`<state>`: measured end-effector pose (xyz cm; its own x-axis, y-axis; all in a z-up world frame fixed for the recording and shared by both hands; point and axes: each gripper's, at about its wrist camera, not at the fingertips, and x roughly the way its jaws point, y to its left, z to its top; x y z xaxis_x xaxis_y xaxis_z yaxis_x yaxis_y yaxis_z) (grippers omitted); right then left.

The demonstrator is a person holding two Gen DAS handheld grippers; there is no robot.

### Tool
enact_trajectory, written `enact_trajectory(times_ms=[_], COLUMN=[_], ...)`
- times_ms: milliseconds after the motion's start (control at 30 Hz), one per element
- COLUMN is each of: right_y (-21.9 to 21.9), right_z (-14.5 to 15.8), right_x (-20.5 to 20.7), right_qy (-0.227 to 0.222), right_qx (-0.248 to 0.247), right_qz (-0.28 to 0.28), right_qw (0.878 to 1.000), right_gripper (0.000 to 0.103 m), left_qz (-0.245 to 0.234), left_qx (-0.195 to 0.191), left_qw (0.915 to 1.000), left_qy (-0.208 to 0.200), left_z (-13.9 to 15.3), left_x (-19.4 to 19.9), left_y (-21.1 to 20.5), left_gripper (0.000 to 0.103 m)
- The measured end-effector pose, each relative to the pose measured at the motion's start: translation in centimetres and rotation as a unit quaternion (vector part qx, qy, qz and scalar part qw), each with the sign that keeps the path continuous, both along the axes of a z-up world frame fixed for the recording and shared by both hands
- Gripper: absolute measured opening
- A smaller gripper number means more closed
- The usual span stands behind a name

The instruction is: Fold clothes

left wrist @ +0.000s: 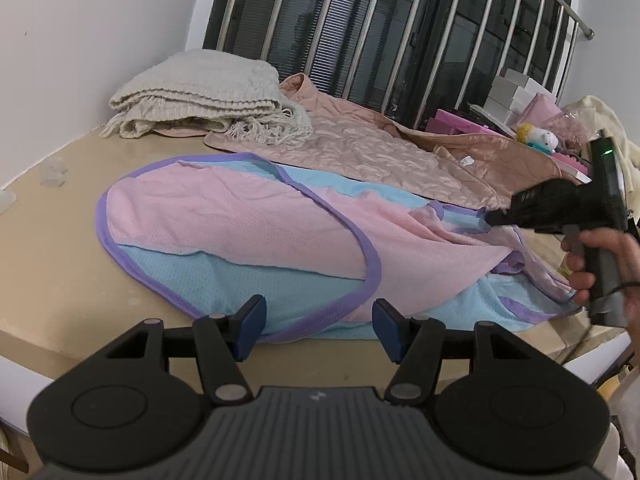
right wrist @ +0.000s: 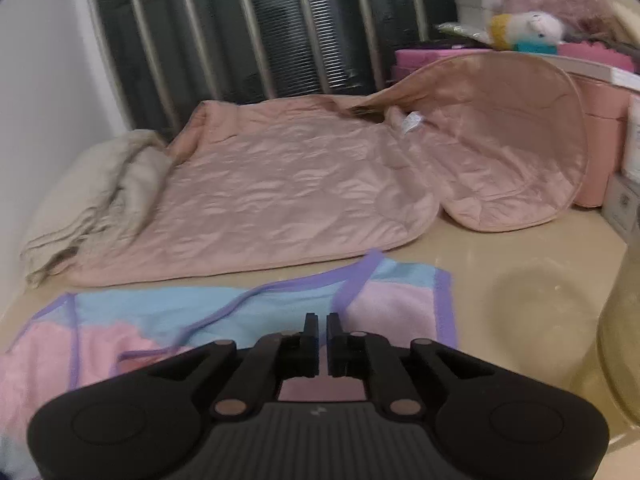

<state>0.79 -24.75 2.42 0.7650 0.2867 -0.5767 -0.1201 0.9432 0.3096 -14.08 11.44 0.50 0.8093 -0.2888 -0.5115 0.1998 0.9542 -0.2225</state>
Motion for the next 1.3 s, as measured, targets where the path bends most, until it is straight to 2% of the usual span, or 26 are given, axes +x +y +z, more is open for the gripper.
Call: enact_trajectory(times_ms=[33,100,167,200,233,267,300,400,500,567,600,633,700,767,833,933,1067,1100,1133,1200,1267,1300], right_y=[0.5,2.4,4.5,5.6,6.2,6.7,6.6,5.5,5.2,5.4,5.6,6.4,8.3,11.8,15.3,19.3,22.0,22.5,22.6,22.4,21.9,21.5], right_z=[0.2,0.3,0.1,-0.1,-0.5,-0.8,-0.8,-0.2,0.3,1.0,1.7,2.2,3.2,3.2,2.6,1.2,0.4,0.4,0.2,-0.1,0.0,0.3], right_x=[-0.4,-0.6,-0.1,0.4,1.2,2.0,2.6,3.9,4.5,3.6,2.5,1.9,0.7,0.3,1.0,3.3,4.7,4.7,4.7,5.1,5.5,5.6], right_qy=[0.002,0.015,0.022,0.027,0.038,0.050,0.048,0.026,0.024,0.013,-0.001,-0.009,-0.022,-0.011,0.000,0.020,0.035,0.036,0.038,0.041,0.048,0.047], right_qx=[0.032,0.068,0.064,0.054,0.049,0.045,0.039,0.005,-0.016,-0.037,-0.039,-0.034,-0.023,-0.023,-0.057,-0.110,-0.133,-0.145,-0.154,-0.152,-0.130,-0.113], right_qz=[0.046,0.126,0.157,0.159,0.158,0.157,0.142,0.080,0.068,0.054,0.056,0.082,0.143,0.225,0.262,0.259,0.259,0.253,0.248,0.238,0.236,0.233], right_qw=[0.998,0.990,0.985,0.986,0.985,0.985,0.988,0.996,0.997,0.998,0.998,0.996,0.989,0.974,0.963,0.959,0.956,0.956,0.956,0.958,0.962,0.965], right_gripper=[0.032,0.055,0.054,0.042,0.005,0.006,0.003,0.003,0.014,0.015,0.019,0.030,0.038,0.037,0.037,0.036,0.034,0.031,0.018,0.006,0.001,0.001], left_qz=[0.001,0.002,0.003,0.003,0.004,0.004,0.005,0.008,0.010,0.011,0.012,0.013,0.013,0.013,0.014,0.006,-0.011,-0.013,-0.014,-0.015,-0.022,-0.024], left_qx=[0.000,0.000,0.002,0.002,0.002,0.001,0.000,-0.006,-0.001,0.000,-0.001,-0.001,0.001,0.002,0.002,-0.006,0.006,0.008,0.007,0.004,0.016,0.021], left_qw=[1.0000,1.0000,1.0000,1.0000,1.0000,1.0000,1.0000,0.9999,0.9999,0.9999,0.9999,0.9999,0.9999,0.9999,0.9999,0.9999,0.9999,0.9999,0.9999,0.9999,0.9996,0.9995], left_qy=[-0.001,0.000,0.001,0.002,0.002,0.003,0.004,0.003,0.001,-0.001,-0.002,-0.003,-0.003,-0.003,0.001,0.007,0.001,-0.001,-0.002,-0.004,0.001,0.004], left_z=[0.0,0.0,0.1,0.1,0.1,0.1,0.2,0.1,0.1,0.1,0.1,0.0,0.1,0.1,0.2,0.4,0.5,0.6,0.6,0.8,0.7,0.6], left_x=[0.0,0.0,-0.1,-0.1,-0.1,-0.1,-0.1,-0.2,-0.2,-0.3,-0.3,-0.4,-0.3,-0.3,-0.4,-0.5,-0.7,-0.7,-0.6,-0.4,0.0,0.1], left_y=[0.0,-0.1,-0.2,-0.2,-0.2,-0.2,-0.2,-0.1,-0.2,-0.2,-0.3,-0.3,-0.4,-0.5,-0.5,-0.6,-1.4,-1.6,-1.7,-1.9,-2.3,-2.5], left_gripper=[0.060,0.060,0.060,0.060,0.060,0.060,0.060,0.060,0.060,0.060,0.060,0.060,0.060,0.060,0.060,0.059,0.059,0.059,0.058,0.044,0.024,0.017])
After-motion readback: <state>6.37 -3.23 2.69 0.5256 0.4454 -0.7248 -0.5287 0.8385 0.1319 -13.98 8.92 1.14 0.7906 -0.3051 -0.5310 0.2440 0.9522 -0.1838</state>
